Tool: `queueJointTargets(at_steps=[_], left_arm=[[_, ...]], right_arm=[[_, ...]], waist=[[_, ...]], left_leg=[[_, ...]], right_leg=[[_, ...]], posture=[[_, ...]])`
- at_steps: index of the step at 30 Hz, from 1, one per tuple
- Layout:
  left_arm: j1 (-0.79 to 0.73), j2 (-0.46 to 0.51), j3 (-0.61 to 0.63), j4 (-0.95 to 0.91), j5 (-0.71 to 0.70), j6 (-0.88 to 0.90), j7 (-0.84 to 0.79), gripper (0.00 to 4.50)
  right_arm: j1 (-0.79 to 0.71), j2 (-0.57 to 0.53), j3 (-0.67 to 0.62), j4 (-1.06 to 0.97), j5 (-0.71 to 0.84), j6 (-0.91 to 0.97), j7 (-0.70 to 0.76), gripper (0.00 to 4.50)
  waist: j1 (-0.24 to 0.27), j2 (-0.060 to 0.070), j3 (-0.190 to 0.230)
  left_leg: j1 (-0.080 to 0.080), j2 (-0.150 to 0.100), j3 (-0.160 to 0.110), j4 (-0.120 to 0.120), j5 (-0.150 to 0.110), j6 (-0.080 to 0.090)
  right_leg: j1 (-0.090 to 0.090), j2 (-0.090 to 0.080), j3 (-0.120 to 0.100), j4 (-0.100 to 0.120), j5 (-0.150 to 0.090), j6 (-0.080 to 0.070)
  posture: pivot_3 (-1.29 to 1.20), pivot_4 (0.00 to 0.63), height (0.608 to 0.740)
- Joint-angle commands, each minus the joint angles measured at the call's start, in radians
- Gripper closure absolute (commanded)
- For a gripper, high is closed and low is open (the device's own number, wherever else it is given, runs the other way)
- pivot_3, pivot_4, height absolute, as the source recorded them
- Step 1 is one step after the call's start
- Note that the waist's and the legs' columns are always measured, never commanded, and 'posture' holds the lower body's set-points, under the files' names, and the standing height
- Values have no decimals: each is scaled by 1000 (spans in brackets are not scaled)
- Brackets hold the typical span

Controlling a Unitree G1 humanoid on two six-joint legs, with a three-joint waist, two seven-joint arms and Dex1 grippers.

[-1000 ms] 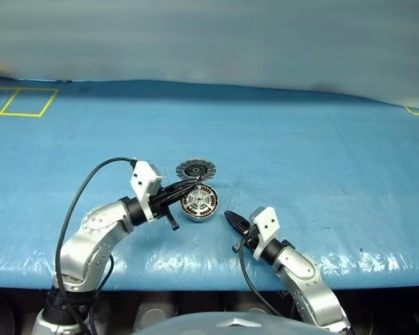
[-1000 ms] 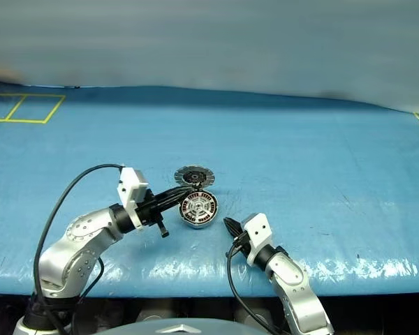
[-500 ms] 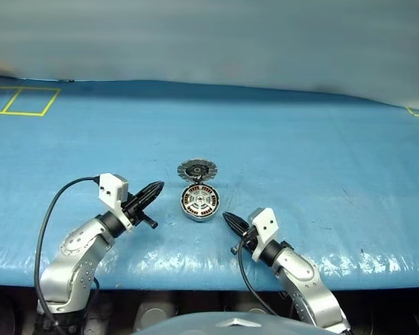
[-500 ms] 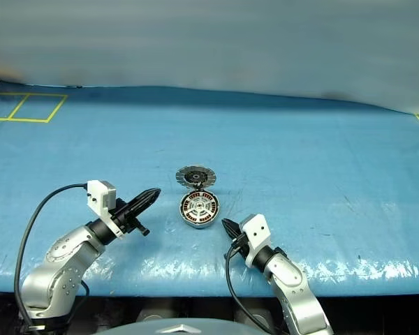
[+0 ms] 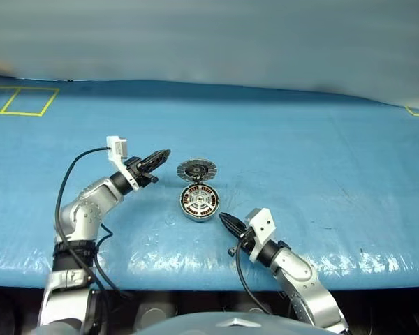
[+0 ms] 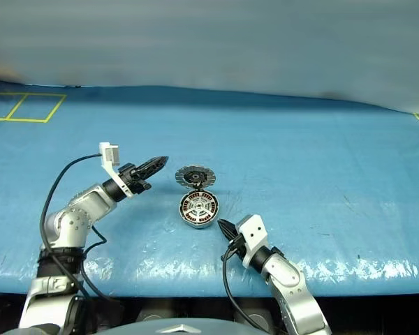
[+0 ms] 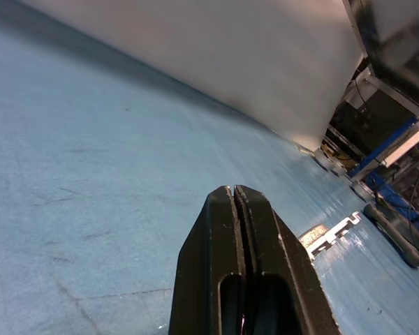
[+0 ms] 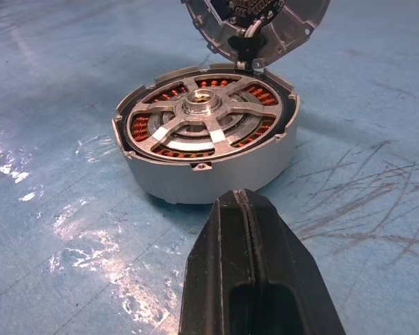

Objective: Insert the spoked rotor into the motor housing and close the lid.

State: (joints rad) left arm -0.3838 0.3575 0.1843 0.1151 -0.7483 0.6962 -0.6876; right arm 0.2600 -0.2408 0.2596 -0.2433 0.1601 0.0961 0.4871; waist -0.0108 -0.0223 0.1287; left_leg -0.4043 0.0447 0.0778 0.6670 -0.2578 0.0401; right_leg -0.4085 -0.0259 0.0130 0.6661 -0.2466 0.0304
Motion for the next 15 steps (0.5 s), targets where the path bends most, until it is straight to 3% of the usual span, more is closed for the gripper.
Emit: queueJointTargets(at_steps=[1,10,15], left_arm=[[-127,13,-31,123,17,36,-68,4435],[-426,0,-205,502,159,84,-332,4435],[-488,8,-306,594,253,85,-472,4435]], right_arm=[[3,6,-2,-35,-3,-21,-9,4500],[-1,26,10,-31,-22,-26,-36,4500],[12,30,-9,-36,-33,-29,-68,4500]], waist=[[0,0,0],[-2,-2,1],[-3,-2,1]], left_leg=[[0,0,0,0,0,0],[-3,-2,0,0,0,0],[-6,-3,-1,0,0,0]], right_leg=[[0,0,0,0,0,0],[-2,1,0,-1,3,6],[-5,2,0,-1,3,6]], posture=[[0,150,740],[0,150,740],[0,150,740]])
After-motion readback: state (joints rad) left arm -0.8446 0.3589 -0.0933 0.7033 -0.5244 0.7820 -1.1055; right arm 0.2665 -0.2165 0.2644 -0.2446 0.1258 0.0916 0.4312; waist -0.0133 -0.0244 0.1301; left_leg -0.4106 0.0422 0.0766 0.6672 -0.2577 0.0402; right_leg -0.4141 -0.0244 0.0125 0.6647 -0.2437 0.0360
